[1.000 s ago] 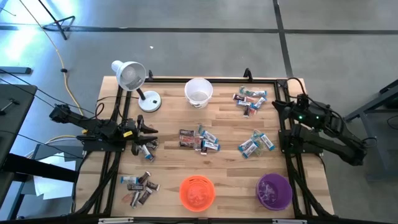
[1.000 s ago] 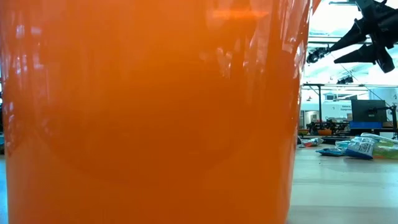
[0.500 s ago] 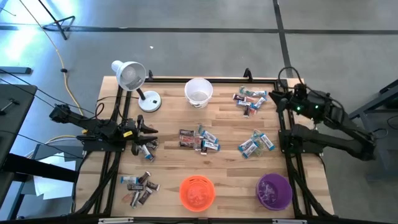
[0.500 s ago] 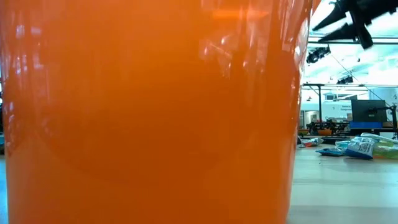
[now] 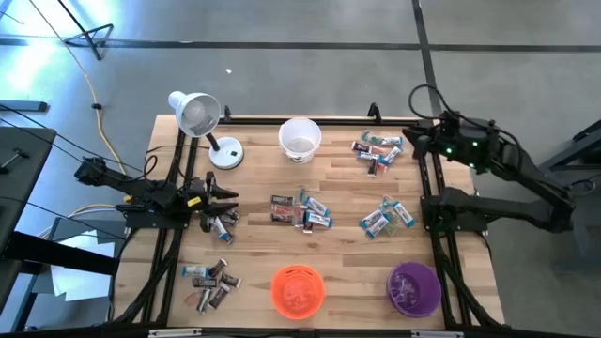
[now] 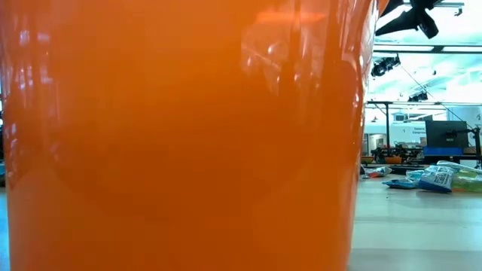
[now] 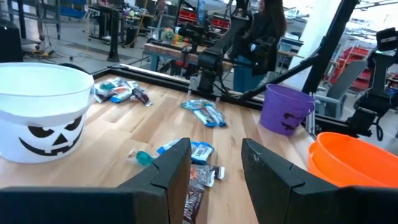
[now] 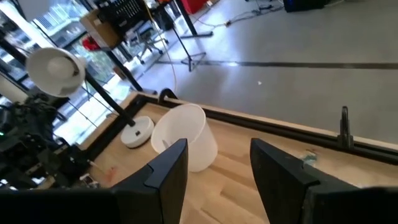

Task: Organize candy in baskets
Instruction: Put the dark brown chocolate bar into the dark purple bucket

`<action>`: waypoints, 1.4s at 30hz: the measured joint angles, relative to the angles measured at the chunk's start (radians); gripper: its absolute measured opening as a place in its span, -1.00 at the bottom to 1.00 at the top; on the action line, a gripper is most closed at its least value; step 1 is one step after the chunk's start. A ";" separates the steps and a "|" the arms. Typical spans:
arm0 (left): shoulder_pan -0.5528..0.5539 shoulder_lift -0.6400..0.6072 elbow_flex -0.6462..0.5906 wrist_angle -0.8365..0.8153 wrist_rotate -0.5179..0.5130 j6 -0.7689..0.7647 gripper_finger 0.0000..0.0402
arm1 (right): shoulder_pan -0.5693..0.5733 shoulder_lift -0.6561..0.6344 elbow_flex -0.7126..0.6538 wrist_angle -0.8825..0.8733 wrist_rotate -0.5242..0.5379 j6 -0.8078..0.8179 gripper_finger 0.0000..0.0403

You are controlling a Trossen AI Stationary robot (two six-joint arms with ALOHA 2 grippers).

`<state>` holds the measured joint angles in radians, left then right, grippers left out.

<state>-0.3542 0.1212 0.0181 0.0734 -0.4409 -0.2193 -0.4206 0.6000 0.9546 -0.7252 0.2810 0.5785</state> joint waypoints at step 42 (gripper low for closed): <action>0.061 0.000 0.027 0.611 -0.377 -0.047 -0.35 | 0.000 0.145 0.000 0.069 -0.065 0.171 -0.16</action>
<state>-0.2936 0.1215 0.0450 0.6844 -0.8178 -0.2668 -0.4210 0.7452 0.9546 -0.6559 0.2160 0.7495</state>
